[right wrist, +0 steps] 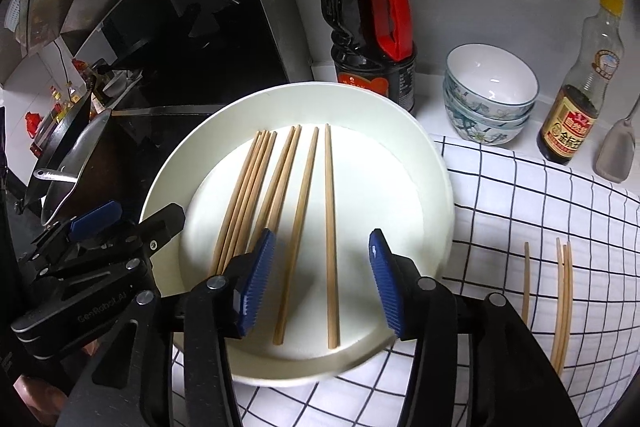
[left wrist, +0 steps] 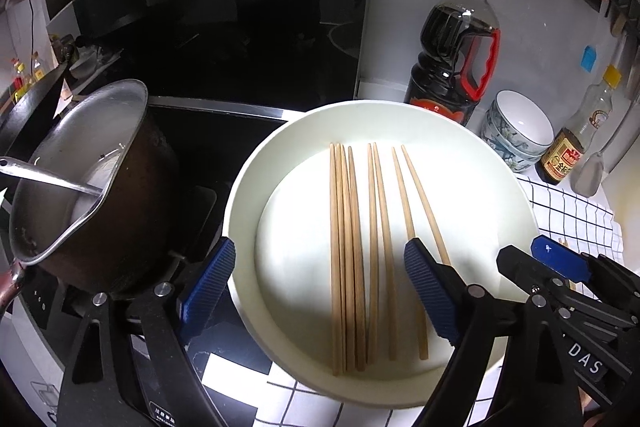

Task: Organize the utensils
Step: 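Withdraw both open tools from the dish toward the remaining chopsticks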

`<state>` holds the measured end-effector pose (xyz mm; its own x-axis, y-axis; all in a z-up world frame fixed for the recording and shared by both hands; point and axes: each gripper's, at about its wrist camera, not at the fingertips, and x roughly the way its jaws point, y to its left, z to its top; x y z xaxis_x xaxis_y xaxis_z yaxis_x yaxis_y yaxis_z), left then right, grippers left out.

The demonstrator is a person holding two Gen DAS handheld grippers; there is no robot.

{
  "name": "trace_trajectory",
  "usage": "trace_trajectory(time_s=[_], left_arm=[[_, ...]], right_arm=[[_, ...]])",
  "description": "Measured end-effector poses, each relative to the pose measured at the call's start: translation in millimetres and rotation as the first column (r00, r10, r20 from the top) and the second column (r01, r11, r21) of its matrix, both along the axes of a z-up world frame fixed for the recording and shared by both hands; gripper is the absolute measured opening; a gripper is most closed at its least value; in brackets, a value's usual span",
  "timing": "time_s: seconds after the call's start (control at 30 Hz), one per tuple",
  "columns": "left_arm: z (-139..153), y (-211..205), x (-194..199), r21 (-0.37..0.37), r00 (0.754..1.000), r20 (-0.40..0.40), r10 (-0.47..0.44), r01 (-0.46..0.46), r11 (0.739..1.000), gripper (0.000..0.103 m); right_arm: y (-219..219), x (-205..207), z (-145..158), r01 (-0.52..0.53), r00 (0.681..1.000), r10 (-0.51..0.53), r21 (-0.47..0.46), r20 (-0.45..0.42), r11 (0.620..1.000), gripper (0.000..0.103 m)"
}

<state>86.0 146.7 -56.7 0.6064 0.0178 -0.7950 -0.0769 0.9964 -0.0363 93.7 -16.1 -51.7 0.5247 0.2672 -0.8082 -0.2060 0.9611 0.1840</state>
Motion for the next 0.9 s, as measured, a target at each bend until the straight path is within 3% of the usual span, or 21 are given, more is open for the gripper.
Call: trace_trajectory(time_s=[0.47,0.9], left_arm=[[15,-32,-31,-0.014,0.999,0.023,-0.047,0.047,0.999,0.090],[2,-118,-57,-0.080,0.983,0.008,-0.185,0.185,0.980,0.090]], right_arm=[[-47,-48,17,0.063,0.998,-0.063,0.001,0.029,0.998,0.054],[-144,-99,2,0.225,0.974,-0.226,-0.044,-0.008,0.973,0.055]])
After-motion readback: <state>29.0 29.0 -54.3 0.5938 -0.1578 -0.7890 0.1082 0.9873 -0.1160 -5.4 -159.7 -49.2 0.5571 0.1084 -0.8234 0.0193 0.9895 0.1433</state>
